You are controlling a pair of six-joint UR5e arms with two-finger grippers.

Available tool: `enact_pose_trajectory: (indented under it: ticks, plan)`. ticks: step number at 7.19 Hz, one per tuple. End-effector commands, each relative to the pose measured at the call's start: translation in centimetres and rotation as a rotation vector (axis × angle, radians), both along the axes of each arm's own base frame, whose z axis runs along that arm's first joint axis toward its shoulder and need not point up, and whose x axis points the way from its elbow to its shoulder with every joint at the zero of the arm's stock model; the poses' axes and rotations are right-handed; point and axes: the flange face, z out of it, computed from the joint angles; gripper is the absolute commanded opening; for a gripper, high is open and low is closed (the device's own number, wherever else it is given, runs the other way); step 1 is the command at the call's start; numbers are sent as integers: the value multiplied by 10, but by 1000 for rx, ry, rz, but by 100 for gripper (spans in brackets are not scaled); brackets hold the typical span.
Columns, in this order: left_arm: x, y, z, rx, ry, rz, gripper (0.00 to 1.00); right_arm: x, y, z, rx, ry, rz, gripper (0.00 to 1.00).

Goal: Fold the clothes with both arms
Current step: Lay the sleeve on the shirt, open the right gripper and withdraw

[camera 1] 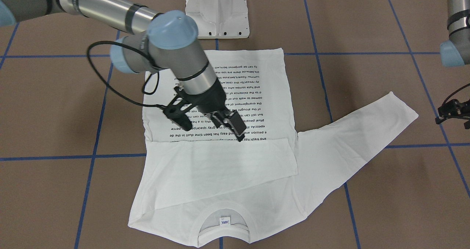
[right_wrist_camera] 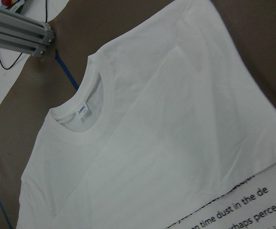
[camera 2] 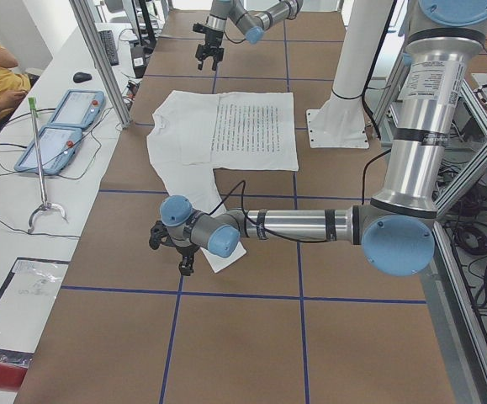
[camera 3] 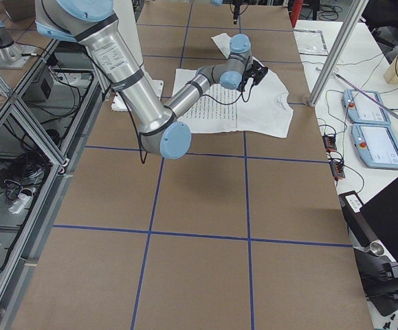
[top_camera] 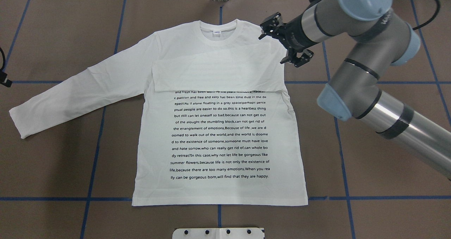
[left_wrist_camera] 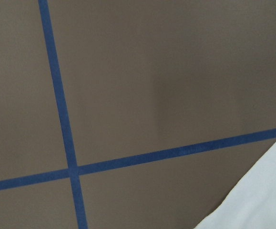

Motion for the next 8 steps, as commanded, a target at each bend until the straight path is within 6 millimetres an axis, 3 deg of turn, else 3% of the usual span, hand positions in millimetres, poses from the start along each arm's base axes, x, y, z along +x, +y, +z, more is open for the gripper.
enact_pose_trajectory:
  ticks: [1,4,5,7,8]
  plan:
    - [34,11,6,-67,13,23,86,65,11,68,15,48,-43,100]
    - [32,34,32,-108,-2,34,80,69,16,78,14,56,-53,100]
    - [47,38,36,-112,-8,62,79,68,17,81,11,60,-52,100]
    - [56,42,42,-87,2,80,76,66,17,83,5,64,-57,100]
    - [57,43,43,-75,6,81,69,64,17,84,3,64,-60,100]
